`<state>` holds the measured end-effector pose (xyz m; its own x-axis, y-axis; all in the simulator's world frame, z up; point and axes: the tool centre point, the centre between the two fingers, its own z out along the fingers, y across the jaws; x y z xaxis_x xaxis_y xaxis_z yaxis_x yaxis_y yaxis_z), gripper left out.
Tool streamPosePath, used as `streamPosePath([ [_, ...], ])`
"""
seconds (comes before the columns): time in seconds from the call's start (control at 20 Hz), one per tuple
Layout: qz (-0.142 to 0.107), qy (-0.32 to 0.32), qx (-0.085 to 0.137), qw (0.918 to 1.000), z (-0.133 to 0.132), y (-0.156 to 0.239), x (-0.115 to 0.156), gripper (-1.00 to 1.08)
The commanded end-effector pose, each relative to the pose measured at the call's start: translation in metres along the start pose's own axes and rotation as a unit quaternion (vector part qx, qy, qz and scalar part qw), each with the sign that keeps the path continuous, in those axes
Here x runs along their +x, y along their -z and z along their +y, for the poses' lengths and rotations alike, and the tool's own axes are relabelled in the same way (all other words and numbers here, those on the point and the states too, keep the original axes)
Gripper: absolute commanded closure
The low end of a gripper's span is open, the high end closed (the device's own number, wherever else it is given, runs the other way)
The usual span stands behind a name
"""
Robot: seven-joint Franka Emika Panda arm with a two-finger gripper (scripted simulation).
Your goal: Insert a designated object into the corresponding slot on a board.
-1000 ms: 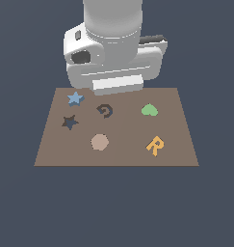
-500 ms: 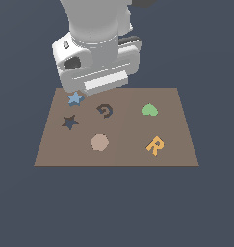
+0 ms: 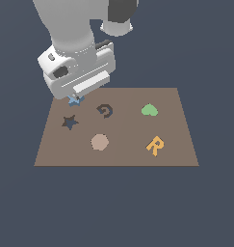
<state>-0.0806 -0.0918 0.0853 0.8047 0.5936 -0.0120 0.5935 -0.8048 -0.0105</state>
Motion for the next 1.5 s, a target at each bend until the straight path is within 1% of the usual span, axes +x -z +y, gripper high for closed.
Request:
streamPosePath([
  [0.0,0.001,0.03,-0.001,0.9995,0.008,-0.007,-0.009,-0.92],
  [0.35,0.003,0.093,-0.004,0.9956,0.029,-0.022,-0.026,-0.92],
  [0.7,0.005,0.132,-0.006,0.9912,0.044,-0.032,-0.035,-0.92],
  [1.0,0.005,0.146,-0.006,0.9893,0.049,-0.035,-0.038,-0.92],
  [1.25,0.005,0.145,-0.006,0.9894,0.049,-0.036,-0.037,-0.92],
  [1.45,0.005,0.145,-0.006,0.9893,0.049,-0.044,-0.037,-0.92],
])
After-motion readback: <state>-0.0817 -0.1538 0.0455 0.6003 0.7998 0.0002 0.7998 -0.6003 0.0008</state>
